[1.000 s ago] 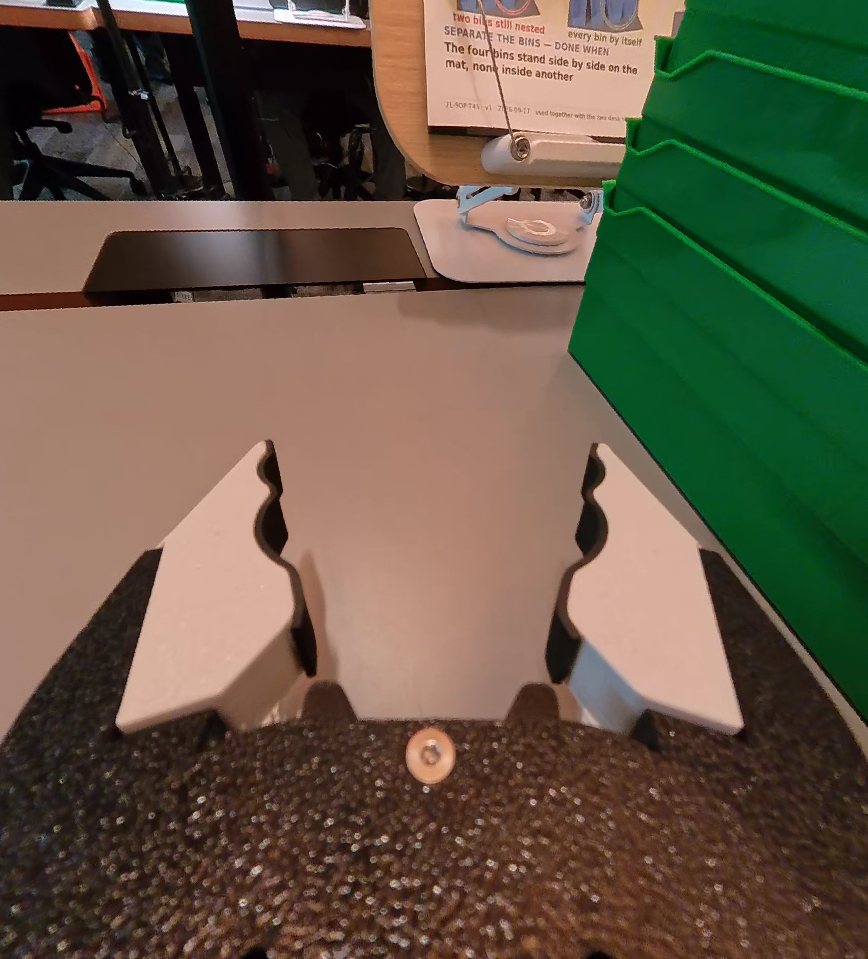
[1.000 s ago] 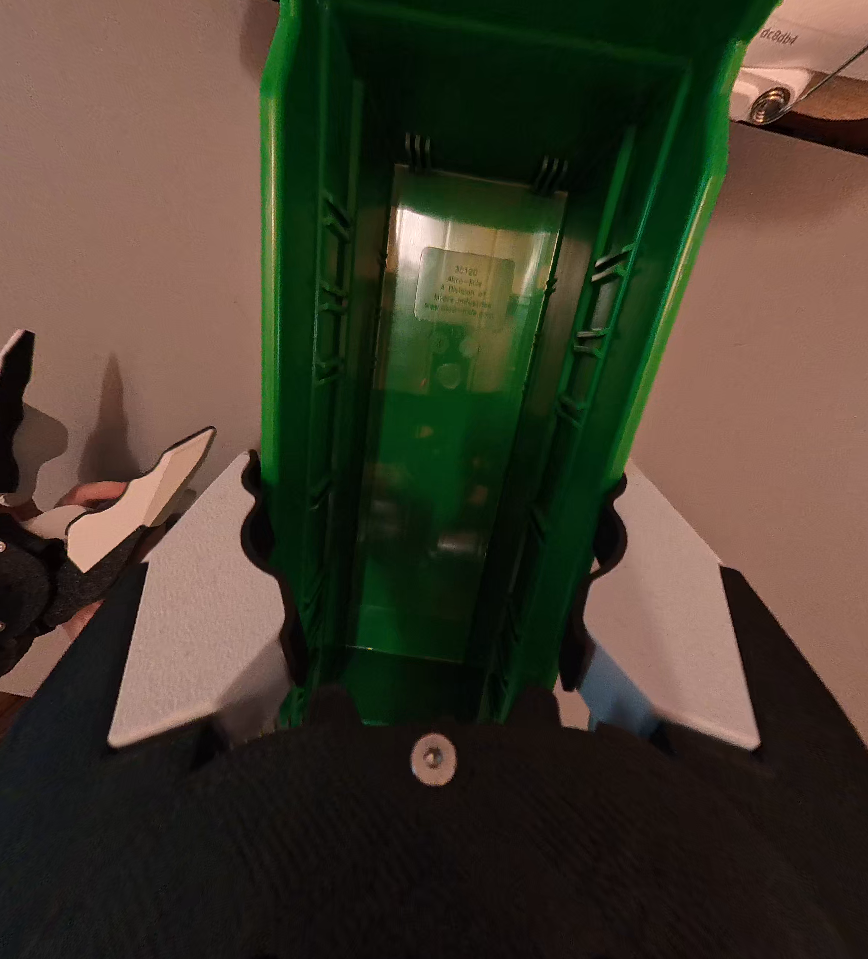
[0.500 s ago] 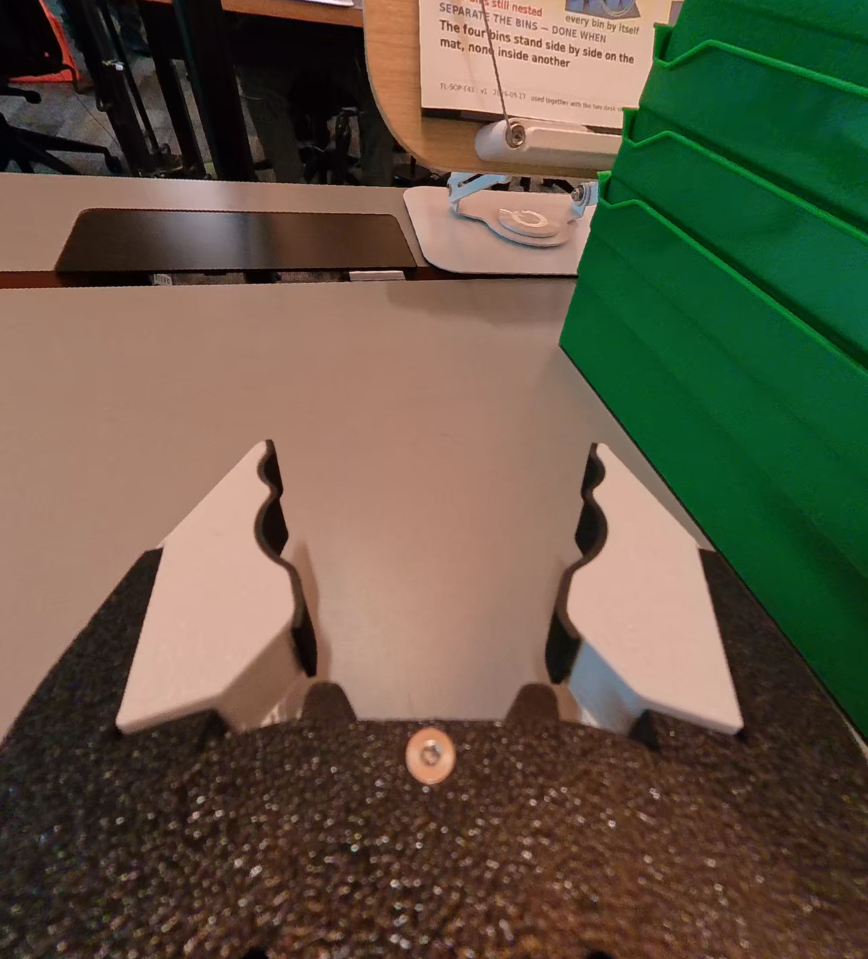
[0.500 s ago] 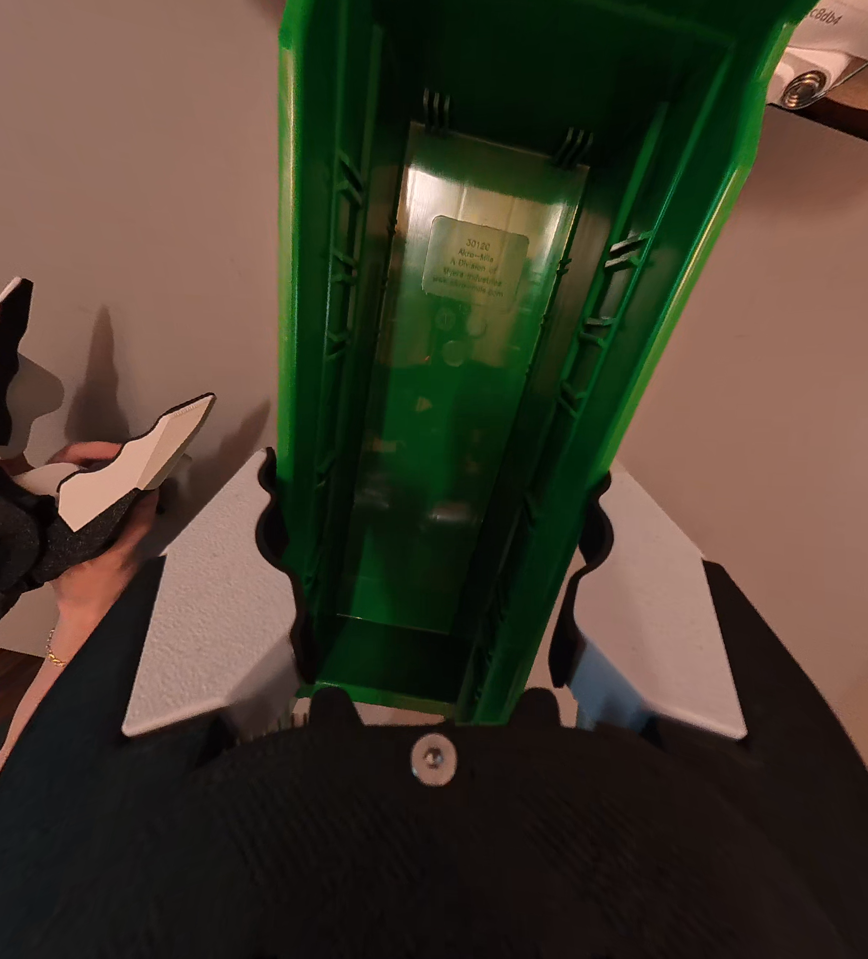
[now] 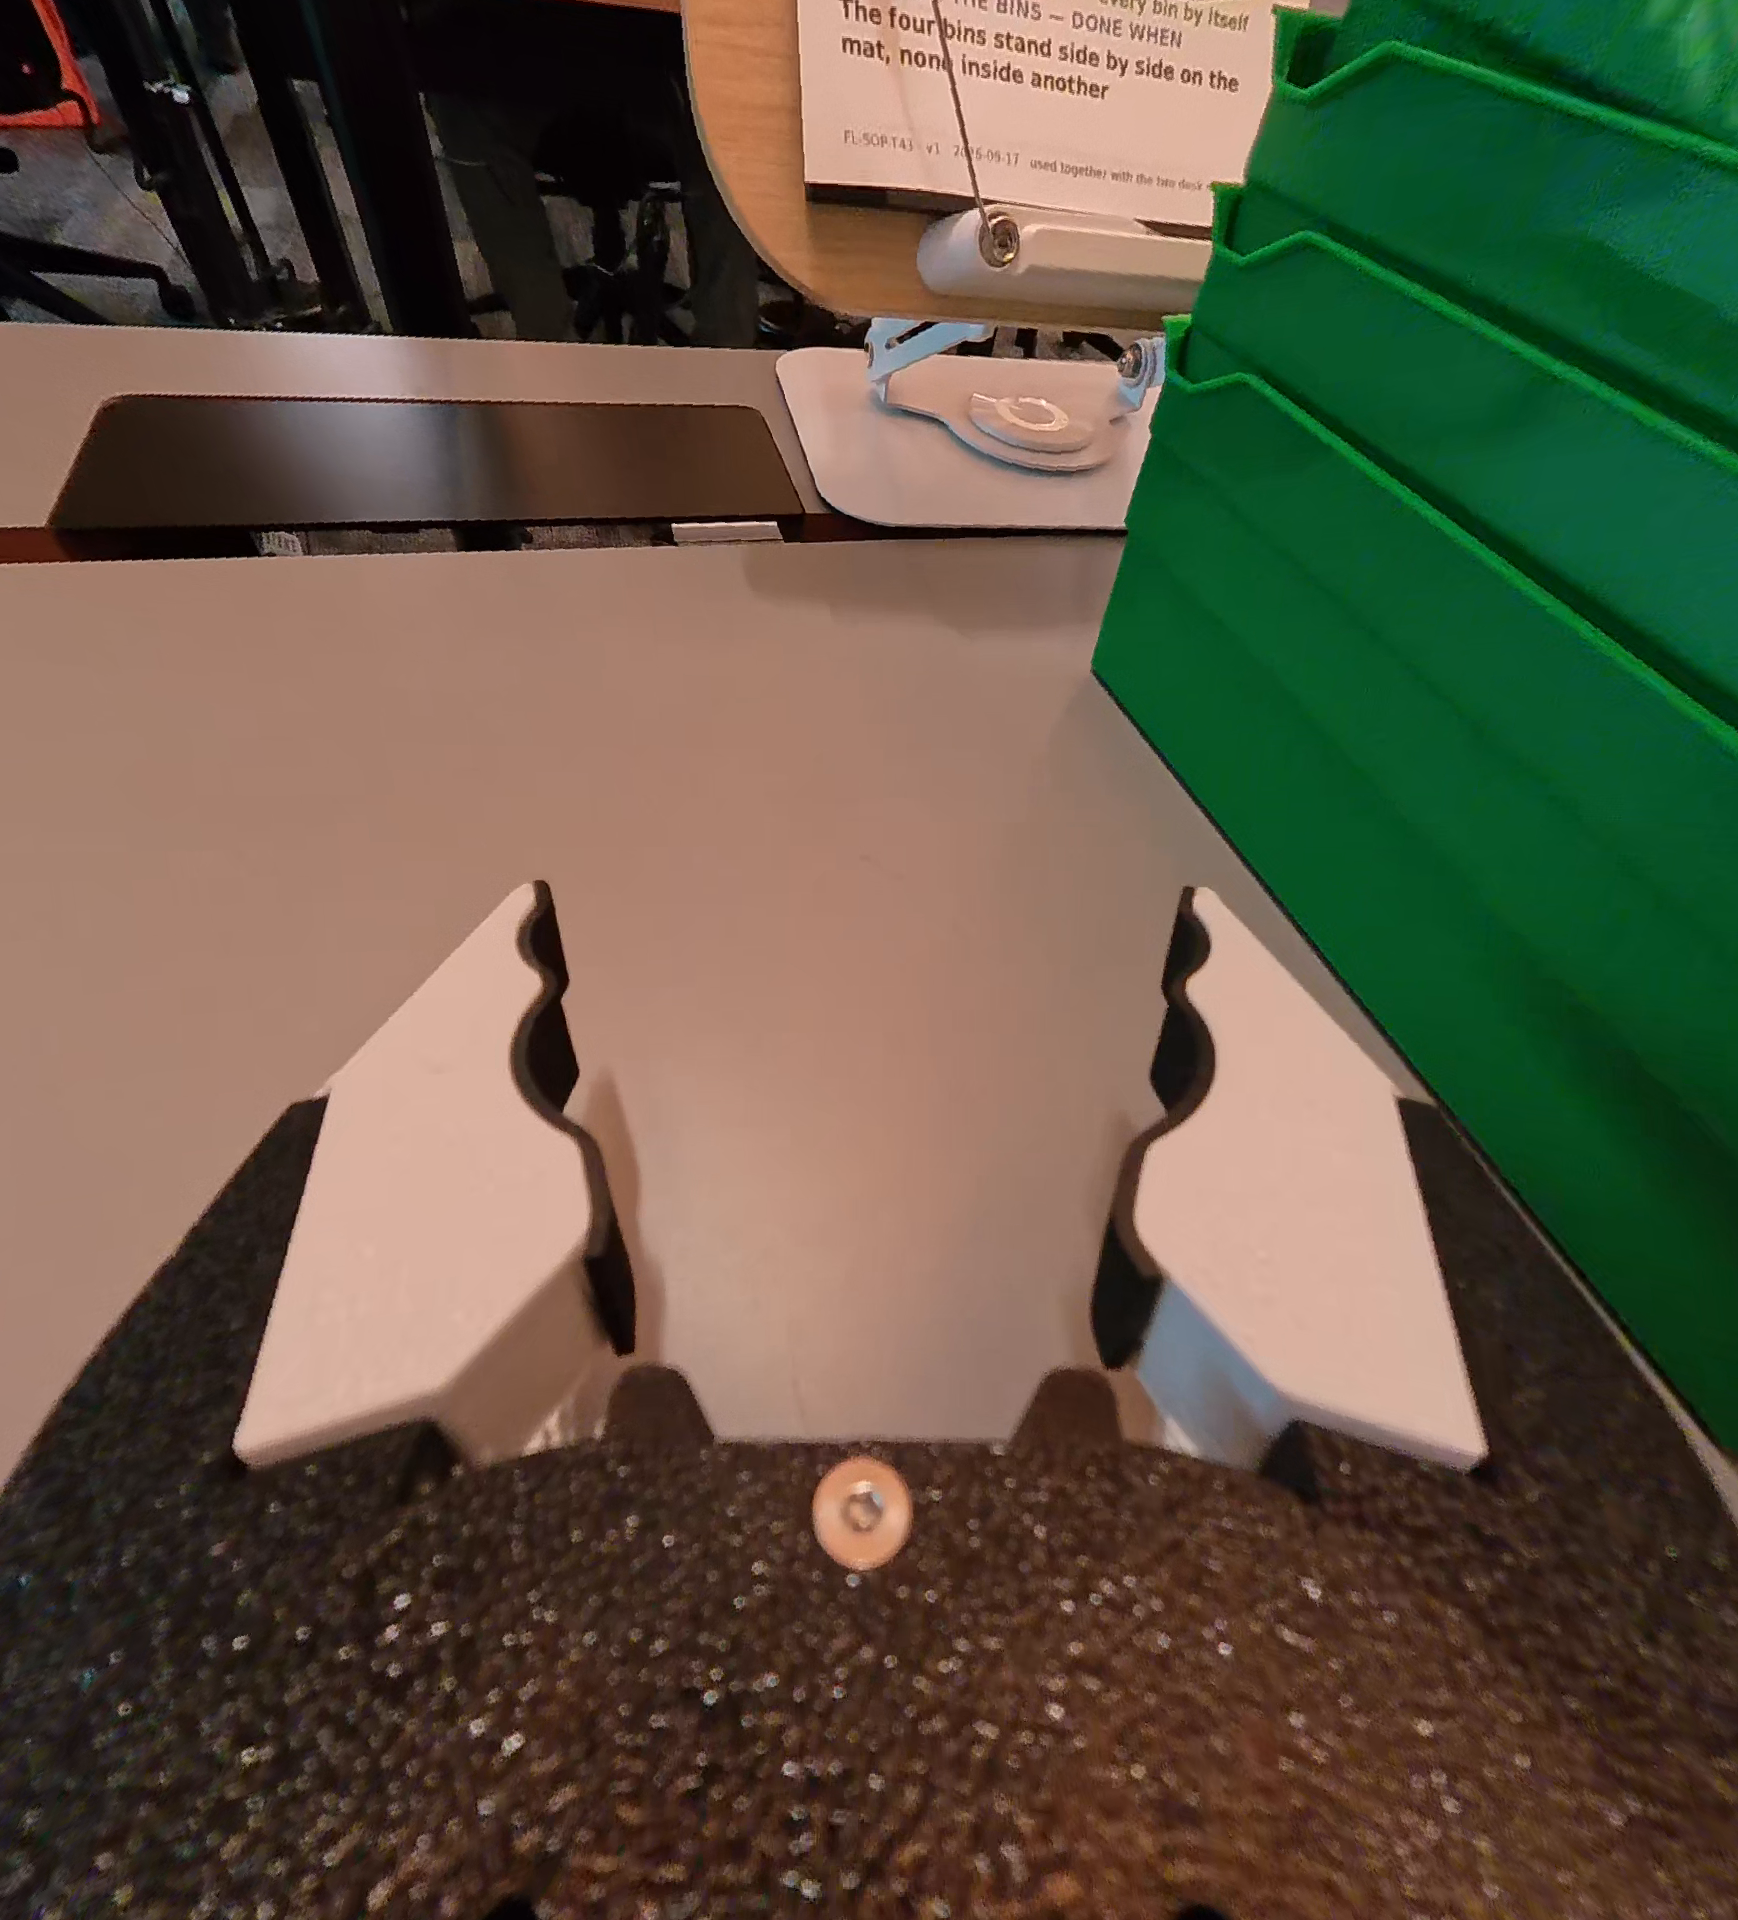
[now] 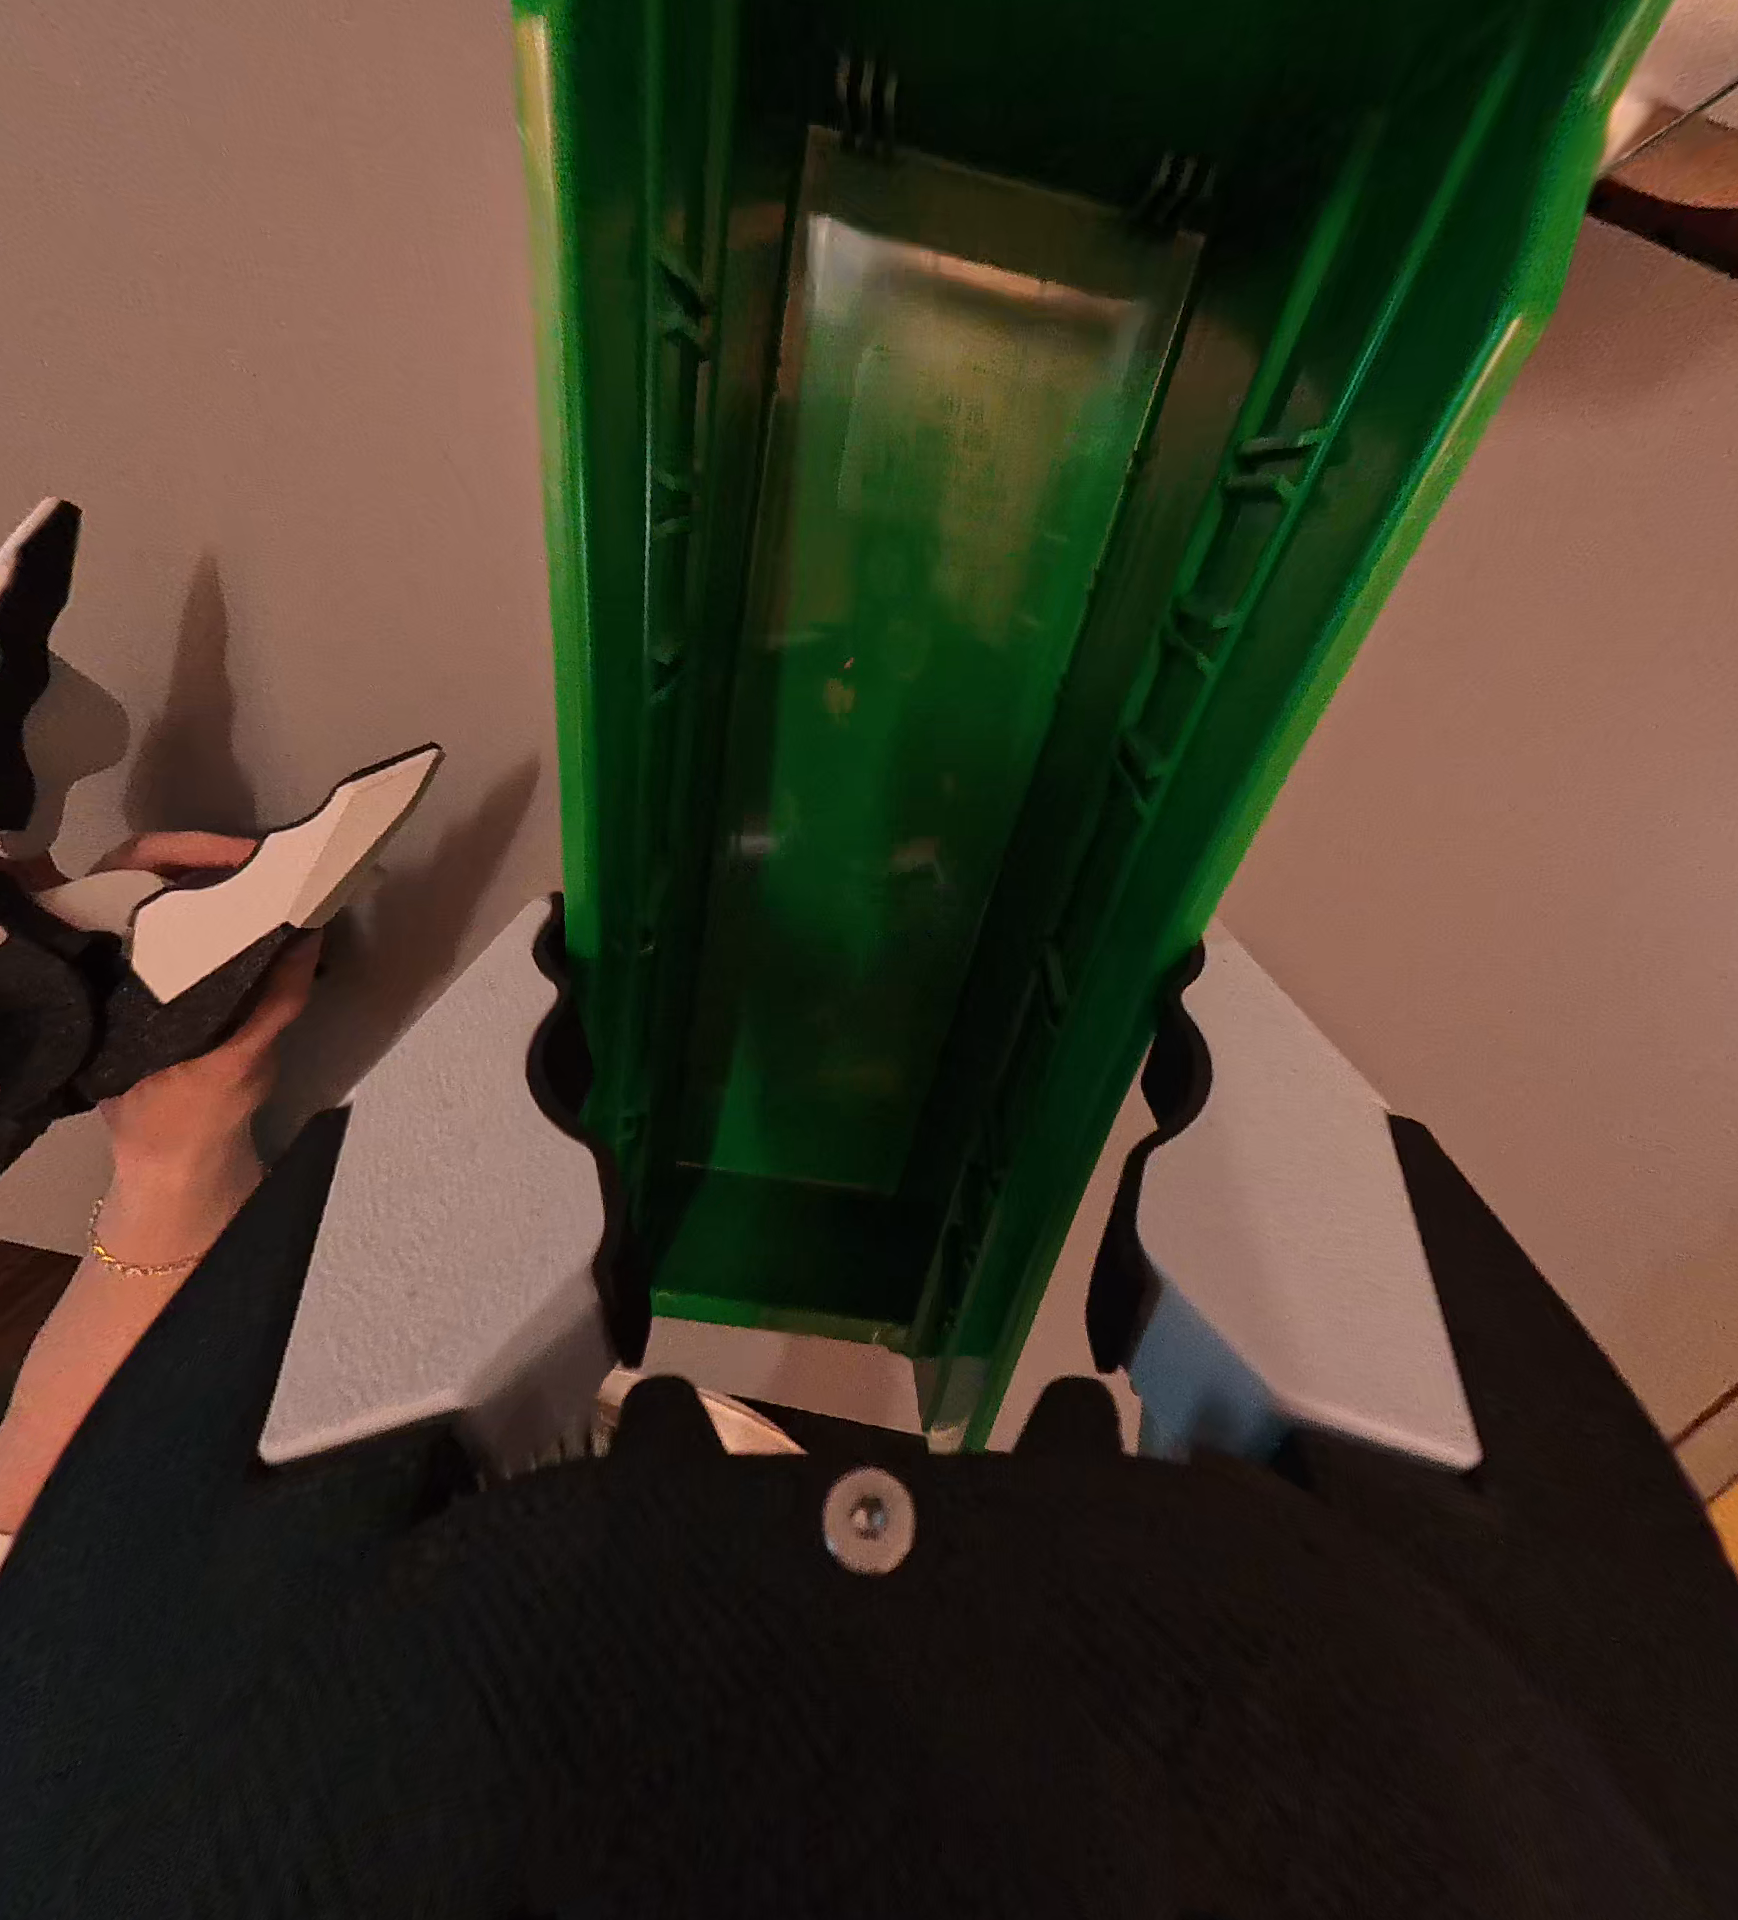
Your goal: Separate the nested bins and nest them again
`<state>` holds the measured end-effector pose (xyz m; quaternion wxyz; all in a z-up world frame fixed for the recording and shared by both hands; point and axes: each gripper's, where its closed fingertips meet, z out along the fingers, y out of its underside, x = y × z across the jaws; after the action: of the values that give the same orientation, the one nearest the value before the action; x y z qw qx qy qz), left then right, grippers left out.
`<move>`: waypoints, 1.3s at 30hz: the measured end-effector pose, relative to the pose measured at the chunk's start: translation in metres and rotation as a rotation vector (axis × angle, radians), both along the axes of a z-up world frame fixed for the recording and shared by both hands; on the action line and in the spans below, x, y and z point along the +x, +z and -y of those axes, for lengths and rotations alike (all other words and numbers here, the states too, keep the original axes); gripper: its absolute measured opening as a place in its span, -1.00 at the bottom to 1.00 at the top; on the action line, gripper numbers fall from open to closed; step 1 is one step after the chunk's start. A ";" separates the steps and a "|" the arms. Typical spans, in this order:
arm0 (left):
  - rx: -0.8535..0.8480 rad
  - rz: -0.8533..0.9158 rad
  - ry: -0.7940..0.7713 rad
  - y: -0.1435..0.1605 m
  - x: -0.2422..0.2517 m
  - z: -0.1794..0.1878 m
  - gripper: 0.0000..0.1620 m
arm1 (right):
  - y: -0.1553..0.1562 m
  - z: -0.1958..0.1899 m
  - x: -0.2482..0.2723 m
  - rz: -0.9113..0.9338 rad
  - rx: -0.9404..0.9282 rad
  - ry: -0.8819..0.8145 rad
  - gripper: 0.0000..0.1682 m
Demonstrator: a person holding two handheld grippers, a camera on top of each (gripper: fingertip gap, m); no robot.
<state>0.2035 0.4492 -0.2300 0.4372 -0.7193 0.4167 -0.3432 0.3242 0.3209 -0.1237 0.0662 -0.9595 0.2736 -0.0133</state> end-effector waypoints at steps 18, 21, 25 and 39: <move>-0.032 0.022 -0.007 -0.001 0.001 0.001 0.38 | 0.048 0.022 0.000 0.020 -0.056 0.059 0.21; -0.030 0.019 -0.014 -0.001 0.002 0.002 0.38 | 0.063 0.021 0.000 0.033 -0.018 0.064 0.22; -0.022 0.016 -0.016 -0.001 0.003 0.003 0.38 | 0.084 0.019 -0.009 0.010 0.012 0.102 0.22; -0.051 0.035 -0.008 0.000 0.000 0.000 0.37 | 0.186 0.085 0.066 0.098 0.051 -0.030 0.25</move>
<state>0.2036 0.4492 -0.2297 0.4248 -0.7222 0.4031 -0.3681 0.3903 0.2356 0.0628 0.1036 -0.9515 0.2845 -0.0544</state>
